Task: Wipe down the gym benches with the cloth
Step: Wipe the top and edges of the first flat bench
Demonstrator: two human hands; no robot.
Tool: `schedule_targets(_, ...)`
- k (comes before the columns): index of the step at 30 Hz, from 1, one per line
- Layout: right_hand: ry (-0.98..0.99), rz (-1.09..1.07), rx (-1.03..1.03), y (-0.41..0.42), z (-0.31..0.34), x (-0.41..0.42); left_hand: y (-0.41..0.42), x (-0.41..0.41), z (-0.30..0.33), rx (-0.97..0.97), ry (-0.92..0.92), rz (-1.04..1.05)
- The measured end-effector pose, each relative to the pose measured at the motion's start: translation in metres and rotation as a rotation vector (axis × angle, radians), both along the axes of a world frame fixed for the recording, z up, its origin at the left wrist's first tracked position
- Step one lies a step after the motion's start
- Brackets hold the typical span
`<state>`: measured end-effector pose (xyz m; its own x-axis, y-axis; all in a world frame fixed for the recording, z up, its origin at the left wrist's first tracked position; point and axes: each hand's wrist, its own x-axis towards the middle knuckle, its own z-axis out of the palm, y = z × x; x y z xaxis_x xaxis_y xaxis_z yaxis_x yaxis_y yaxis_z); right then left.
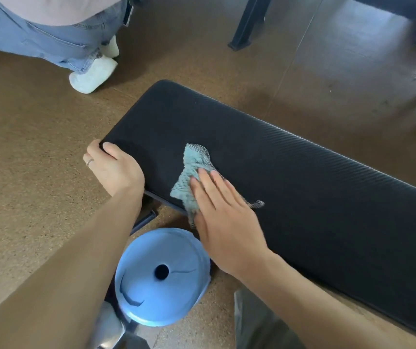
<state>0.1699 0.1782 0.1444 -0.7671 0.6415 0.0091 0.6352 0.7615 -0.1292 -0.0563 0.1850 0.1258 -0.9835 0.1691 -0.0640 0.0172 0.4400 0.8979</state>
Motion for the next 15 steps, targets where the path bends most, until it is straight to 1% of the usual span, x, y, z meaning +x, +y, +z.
schedule_targets(3,-0.053,-0.062,0.016,-0.003,0.005,0.04,-0.006,0.0,-0.001,0.013,-0.002,-0.035)
schedule_targets(6,-0.045,-0.093,0.015,-0.004,0.005,0.041,-0.006,-0.001,0.0,0.024,0.0,-0.045)
schedule_targets(9,-0.019,0.029,-0.005,0.009,0.004,0.002,-0.005,-0.005,0.001,0.004,-0.035,-0.069)
schedule_targets(12,0.05,0.147,-0.019,0.02,0.004,-0.055,-0.009,-0.01,0.006,0.003,-0.104,-0.117)
schedule_targets(13,0.077,0.167,-0.016,0.022,0.004,-0.077,-0.011,-0.014,0.008,0.026,-0.153,-0.129)
schedule_targets(15,0.106,0.197,-0.024,0.022,0.004,-0.118,-0.017,-0.025,0.012,0.118,-0.329,-0.131)
